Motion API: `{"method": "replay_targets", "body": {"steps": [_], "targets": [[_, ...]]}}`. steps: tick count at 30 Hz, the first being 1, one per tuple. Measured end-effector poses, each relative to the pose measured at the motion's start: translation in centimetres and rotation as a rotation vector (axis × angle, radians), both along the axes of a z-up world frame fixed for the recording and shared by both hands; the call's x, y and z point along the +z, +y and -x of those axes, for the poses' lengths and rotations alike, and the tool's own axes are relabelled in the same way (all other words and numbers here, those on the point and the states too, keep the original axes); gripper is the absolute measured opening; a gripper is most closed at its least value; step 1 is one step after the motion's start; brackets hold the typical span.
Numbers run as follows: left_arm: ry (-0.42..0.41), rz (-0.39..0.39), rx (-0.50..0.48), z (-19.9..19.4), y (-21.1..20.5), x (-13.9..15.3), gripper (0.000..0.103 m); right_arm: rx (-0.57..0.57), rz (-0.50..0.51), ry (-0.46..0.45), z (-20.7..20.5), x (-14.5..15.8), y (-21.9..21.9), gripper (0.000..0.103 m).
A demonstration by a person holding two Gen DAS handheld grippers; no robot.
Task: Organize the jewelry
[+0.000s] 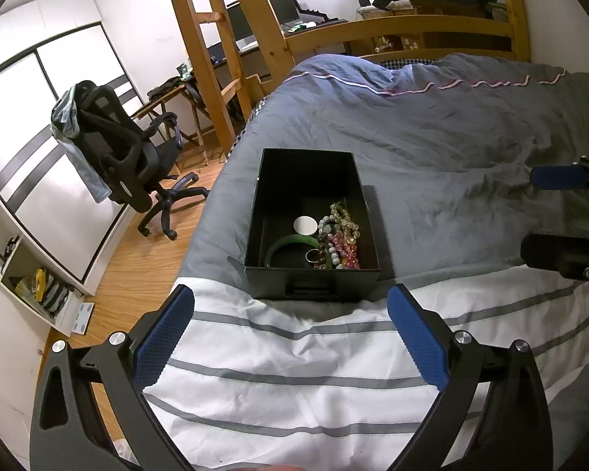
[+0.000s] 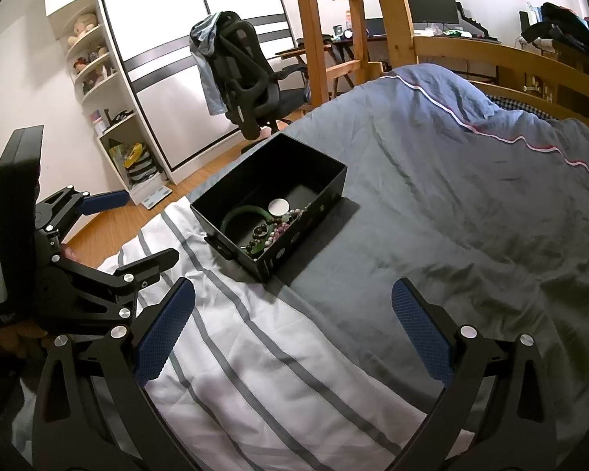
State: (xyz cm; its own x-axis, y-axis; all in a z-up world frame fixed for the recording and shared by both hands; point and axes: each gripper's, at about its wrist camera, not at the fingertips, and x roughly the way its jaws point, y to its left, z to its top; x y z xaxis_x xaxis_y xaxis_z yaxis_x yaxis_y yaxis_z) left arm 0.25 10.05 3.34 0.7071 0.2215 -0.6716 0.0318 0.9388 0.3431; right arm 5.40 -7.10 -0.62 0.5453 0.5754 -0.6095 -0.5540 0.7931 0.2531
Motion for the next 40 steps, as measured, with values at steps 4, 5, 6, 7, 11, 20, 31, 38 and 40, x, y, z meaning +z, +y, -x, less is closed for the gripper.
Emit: {"method": "replay_targets", "body": {"steps": [4,5,6,7,11,20,31,38,40], "targets": [[0.001,0.002,-0.003,0.03,-0.04,-0.01,0.097,0.0,0.001,0.002,-0.01,-0.08,0.14,0.099],[0.003,0.002,-0.004,-0.07,0.03,-0.05,0.097,0.0,0.0,0.002,-0.02,-0.07,0.12,0.099],[0.005,0.003,-0.007,-0.11,0.04,-0.12,0.097,-0.001,0.0,0.002,-0.03,-0.06,0.11,0.099],[0.014,0.008,-0.013,-0.2,0.05,-0.24,0.097,-0.002,-0.001,0.003,0.03,-0.12,0.19,0.099],[0.034,0.011,-0.021,-0.41,-0.16,-0.65,0.097,0.004,-0.002,0.008,0.06,-0.25,0.23,0.099],[0.024,0.002,-0.038,-0.17,-0.32,-0.49,0.097,-0.003,-0.003,0.016,0.11,-0.32,0.23,0.099],[0.017,-0.008,-0.04,0.03,-0.38,-0.33,0.097,-0.007,-0.004,0.02,0.01,-0.37,0.16,0.099],[0.028,0.005,-0.026,-0.16,-0.06,-0.38,0.097,-0.007,-0.005,0.021,-0.02,-0.37,0.14,0.099],[0.029,0.004,-0.026,-0.18,-0.09,-0.38,0.097,-0.008,-0.004,0.021,0.0,-0.37,0.16,0.099]]}}
